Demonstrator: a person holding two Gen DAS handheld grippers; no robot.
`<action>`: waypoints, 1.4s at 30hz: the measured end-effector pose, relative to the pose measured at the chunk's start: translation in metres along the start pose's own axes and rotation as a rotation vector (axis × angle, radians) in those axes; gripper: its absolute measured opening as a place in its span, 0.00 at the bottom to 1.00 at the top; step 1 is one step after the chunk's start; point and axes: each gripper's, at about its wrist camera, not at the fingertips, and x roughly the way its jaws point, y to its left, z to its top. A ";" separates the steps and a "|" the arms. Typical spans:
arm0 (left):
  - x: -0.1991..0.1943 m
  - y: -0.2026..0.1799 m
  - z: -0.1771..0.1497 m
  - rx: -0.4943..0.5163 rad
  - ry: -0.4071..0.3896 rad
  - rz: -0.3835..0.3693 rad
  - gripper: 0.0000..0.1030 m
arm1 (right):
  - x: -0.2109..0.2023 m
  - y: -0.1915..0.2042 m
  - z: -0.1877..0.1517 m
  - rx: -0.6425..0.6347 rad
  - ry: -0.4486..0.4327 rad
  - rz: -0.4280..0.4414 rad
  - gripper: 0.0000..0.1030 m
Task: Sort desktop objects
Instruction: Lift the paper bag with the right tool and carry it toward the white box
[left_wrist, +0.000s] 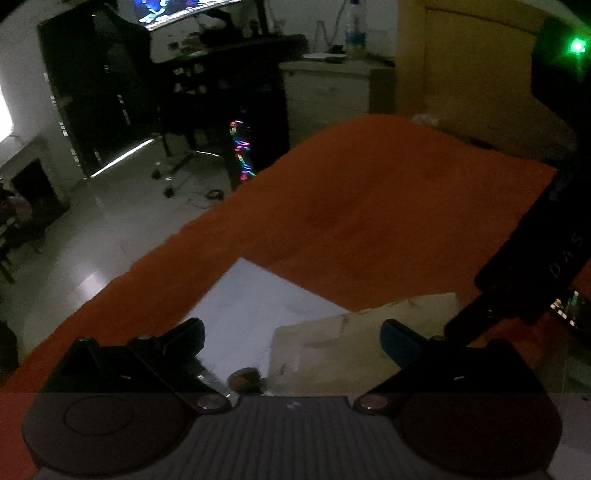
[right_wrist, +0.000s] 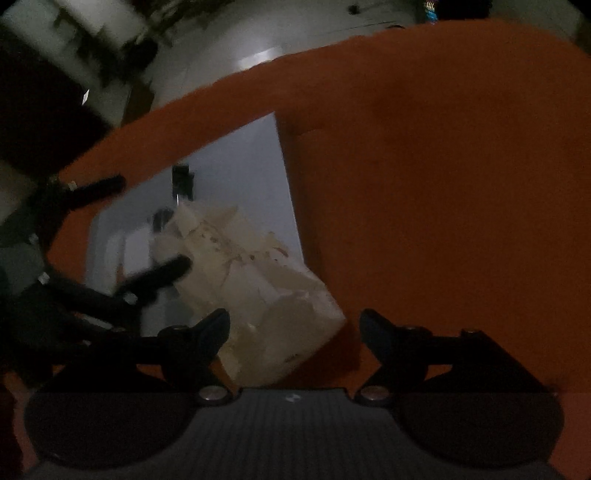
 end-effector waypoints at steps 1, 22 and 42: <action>0.004 -0.001 0.001 0.001 0.012 -0.006 1.00 | 0.000 -0.002 -0.002 0.032 -0.014 0.013 0.74; 0.046 0.039 -0.009 -0.350 0.184 -0.199 0.97 | 0.017 -0.002 -0.011 0.028 -0.082 -0.002 0.23; 0.013 0.034 -0.012 -0.411 0.225 -0.039 0.18 | 0.013 0.008 -0.006 -0.030 -0.098 -0.023 0.19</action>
